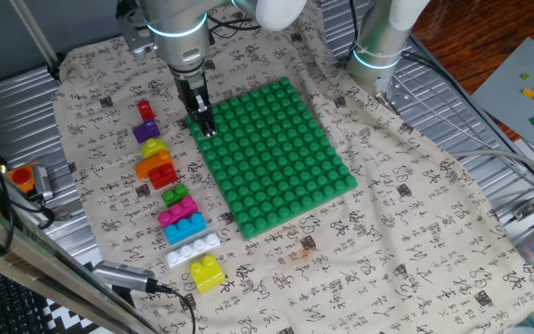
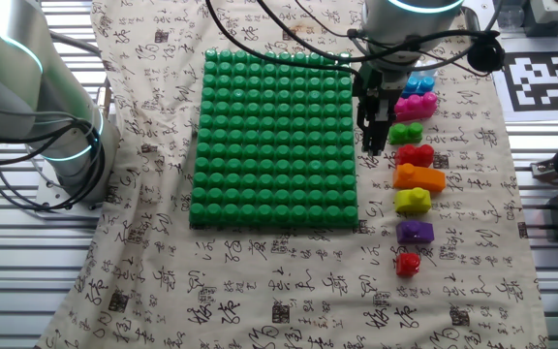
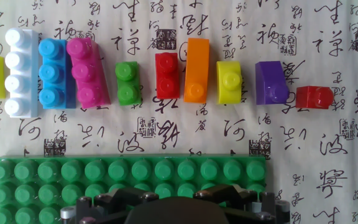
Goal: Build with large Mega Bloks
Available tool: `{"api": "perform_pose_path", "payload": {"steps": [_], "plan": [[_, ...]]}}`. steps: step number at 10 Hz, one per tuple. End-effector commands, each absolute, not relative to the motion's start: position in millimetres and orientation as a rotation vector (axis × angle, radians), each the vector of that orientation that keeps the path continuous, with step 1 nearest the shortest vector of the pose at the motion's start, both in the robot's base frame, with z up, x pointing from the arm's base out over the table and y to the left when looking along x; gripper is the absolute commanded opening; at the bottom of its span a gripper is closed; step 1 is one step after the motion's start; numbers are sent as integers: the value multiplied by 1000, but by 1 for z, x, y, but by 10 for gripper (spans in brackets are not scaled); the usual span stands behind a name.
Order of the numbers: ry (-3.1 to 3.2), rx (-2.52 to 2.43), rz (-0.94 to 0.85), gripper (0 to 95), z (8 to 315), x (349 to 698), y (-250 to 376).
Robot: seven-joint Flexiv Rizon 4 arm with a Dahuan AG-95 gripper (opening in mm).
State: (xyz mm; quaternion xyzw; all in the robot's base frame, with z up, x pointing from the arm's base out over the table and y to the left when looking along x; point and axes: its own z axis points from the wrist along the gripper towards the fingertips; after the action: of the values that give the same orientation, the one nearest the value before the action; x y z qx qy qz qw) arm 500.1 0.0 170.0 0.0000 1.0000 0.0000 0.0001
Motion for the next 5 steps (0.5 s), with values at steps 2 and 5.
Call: {"api": "perform_pose_path", "payload": {"steps": [2,5], "plan": [[3115,-243,35,0,170,500,0],[3116,-241,35,0,170,500,0]]}}
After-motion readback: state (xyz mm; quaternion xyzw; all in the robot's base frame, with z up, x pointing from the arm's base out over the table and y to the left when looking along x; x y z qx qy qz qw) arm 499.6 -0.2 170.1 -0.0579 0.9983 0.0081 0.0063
